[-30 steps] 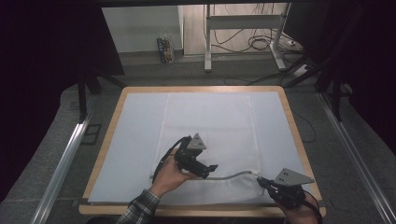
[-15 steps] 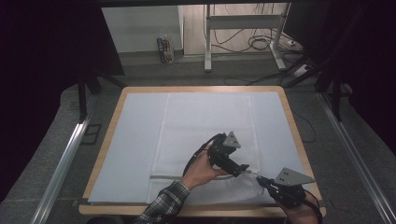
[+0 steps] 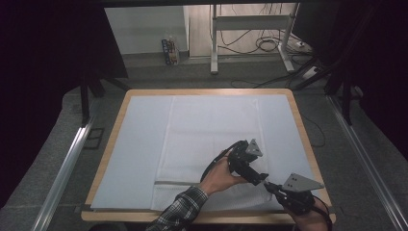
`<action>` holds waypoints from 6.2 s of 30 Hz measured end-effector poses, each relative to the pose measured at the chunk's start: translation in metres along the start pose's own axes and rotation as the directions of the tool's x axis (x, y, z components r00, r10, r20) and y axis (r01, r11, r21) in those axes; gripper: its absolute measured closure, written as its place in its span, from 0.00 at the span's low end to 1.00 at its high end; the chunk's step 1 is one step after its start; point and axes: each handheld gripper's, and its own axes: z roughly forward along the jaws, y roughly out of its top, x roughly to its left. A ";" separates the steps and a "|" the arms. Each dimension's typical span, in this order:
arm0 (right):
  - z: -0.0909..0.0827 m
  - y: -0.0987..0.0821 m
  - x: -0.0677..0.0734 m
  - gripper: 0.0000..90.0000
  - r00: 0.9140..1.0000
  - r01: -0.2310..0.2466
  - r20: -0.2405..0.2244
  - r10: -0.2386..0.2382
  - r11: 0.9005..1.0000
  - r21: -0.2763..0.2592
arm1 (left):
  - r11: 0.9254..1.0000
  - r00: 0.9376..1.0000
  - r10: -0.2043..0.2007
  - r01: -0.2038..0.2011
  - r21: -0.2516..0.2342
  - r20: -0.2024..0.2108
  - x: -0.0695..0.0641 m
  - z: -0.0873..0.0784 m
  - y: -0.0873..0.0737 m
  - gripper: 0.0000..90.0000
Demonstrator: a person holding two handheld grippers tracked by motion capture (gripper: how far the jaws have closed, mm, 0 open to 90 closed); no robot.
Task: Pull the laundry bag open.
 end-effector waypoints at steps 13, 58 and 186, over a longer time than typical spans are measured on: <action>-0.001 0.001 0.001 0.97 1.000 0.004 0.003 -0.004 1.000 -0.006 | 1.000 0.999 0.017 -0.017 0.010 0.045 -0.003 0.002 0.000 0.08; 0.001 0.001 0.006 0.97 0.993 0.108 0.043 -0.110 0.993 0.038 | 0.993 0.900 -0.122 0.109 0.053 0.418 0.020 -0.023 -0.031 0.87; 0.020 0.016 -0.034 0.94 0.962 -0.208 -0.176 0.207 0.978 0.014 | 0.981 0.876 -0.189 0.184 0.054 0.444 0.023 -0.017 -0.045 0.97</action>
